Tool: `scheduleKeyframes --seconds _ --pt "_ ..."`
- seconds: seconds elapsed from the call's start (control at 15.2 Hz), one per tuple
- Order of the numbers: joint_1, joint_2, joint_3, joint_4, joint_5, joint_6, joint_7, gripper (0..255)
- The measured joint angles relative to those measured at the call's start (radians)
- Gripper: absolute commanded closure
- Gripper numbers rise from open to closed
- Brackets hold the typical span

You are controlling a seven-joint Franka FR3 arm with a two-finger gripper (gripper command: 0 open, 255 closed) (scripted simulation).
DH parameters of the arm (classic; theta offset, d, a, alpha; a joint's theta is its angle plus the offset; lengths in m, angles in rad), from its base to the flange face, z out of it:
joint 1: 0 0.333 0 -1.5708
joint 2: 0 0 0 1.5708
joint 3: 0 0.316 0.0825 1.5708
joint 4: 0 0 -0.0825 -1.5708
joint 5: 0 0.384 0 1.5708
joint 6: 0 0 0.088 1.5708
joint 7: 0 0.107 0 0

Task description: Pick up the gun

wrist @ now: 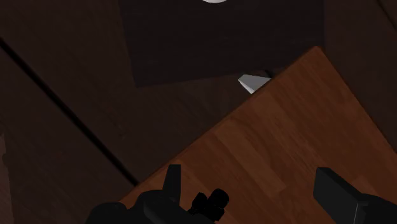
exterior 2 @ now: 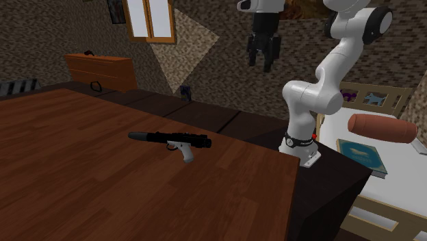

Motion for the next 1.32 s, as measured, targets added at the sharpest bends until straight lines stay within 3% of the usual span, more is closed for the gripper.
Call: scheduleKeyframes --seconds 0.26,0.59,1.32 --pt "-0.011 0.059 0.000 0.002 0.000 0.053 0.026 0" --pt "-0.036 0.213 -0.001 0.008 0.000 0.191 0.090 0" --pt "-0.091 0.608 -0.028 0.169 -0.007 0.406 0.207 0"
